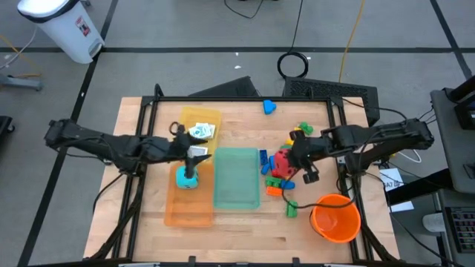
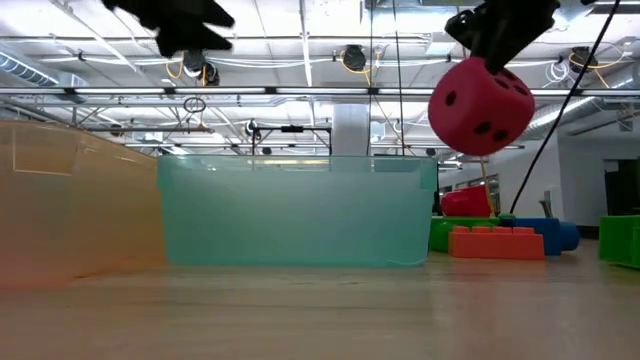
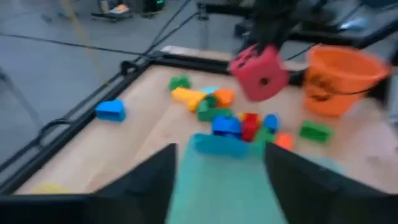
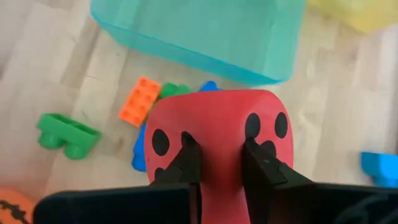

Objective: Pick & Place Toys
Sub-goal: Put the red dice into the orange bin

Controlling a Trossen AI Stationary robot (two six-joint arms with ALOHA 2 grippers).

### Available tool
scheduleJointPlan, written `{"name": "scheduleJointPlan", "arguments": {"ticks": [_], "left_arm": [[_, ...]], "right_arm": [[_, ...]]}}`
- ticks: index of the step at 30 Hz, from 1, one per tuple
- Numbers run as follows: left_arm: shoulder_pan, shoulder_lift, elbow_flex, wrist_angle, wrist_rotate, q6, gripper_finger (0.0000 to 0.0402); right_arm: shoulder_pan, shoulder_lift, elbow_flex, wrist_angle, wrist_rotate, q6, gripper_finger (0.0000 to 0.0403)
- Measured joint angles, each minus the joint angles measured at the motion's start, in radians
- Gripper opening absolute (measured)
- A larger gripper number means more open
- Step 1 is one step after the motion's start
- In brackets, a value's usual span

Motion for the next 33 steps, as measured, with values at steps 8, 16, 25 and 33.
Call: {"name": "scheduleJointPlan", "arguments": {"ticks": [8,16,25,33], "left_arm": [[0.091,0.205,-0.001,0.165,-0.003,0.178,0.038],[0.114,0.364,-0.001,0.445,-0.002,0.215,0.0309],[0.078,0.388,-0.001,0.655,0.174,0.574,0.0274],[0.032,0.388,0.0,0.816,0.269,0.698,0.0276]], "right_arm": [[-0.007,-0.034,0.0,0.128,-0.003,-0.057,0.0033],[-0.007,-0.054,0.0,0.371,0.0,-0.19,0.0032],[-0.008,-0.059,0.0,0.578,-0.007,-0.322,0.0031],[-0.008,-0.061,-0.012,0.747,-0.152,-0.376,0.0028]]}}
